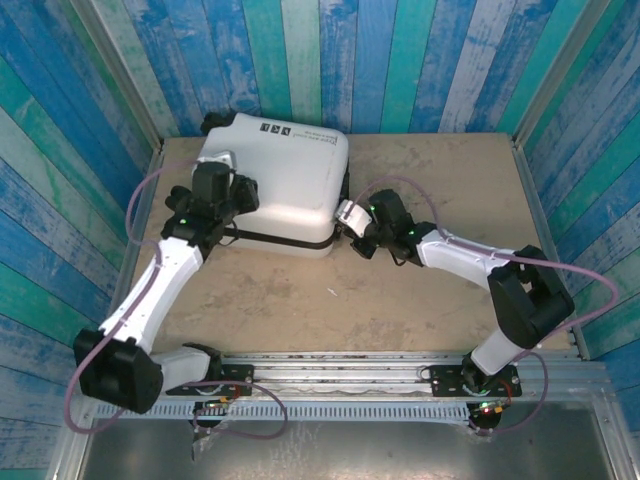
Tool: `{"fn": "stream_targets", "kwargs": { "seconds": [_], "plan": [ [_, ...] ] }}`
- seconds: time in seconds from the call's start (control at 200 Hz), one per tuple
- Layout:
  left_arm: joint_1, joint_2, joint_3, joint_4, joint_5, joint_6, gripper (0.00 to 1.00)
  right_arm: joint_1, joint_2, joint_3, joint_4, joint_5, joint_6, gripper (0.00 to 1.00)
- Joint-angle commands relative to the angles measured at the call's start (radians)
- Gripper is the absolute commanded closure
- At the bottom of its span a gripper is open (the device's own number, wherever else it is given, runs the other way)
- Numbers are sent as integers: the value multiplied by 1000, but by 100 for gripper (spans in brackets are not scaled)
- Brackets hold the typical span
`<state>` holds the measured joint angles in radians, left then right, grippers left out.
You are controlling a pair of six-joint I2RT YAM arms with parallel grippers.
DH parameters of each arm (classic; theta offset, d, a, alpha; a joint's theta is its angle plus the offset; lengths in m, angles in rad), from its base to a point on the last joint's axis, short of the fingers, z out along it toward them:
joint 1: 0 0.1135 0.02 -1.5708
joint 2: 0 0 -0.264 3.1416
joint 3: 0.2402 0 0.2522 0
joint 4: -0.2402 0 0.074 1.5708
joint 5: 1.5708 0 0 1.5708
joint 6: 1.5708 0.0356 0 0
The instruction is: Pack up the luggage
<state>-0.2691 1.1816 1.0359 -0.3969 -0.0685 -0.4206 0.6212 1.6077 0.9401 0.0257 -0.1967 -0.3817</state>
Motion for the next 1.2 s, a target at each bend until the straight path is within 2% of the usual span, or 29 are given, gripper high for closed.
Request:
{"fn": "stream_targets", "kwargs": {
  "seconds": [0.0, 0.245, 0.531, 1.197],
  "plan": [
    [7, -80, 6, -80, 38, 6, 48, -14, -43, -26, 125, -27, 116, 100],
    [-3, -24, 76, -43, 145, 11, 45, -5, 17, -13, 146, 10, 199, 100],
    [-103, 62, 107, -56, 81, 53, 44, 0, 29, 4, 147, 57, 225, 100],
    [-104, 127, 92, -76, 53, 38, 44, -15, 119, 82, 119, 71, 436, 100]
  ]
}}
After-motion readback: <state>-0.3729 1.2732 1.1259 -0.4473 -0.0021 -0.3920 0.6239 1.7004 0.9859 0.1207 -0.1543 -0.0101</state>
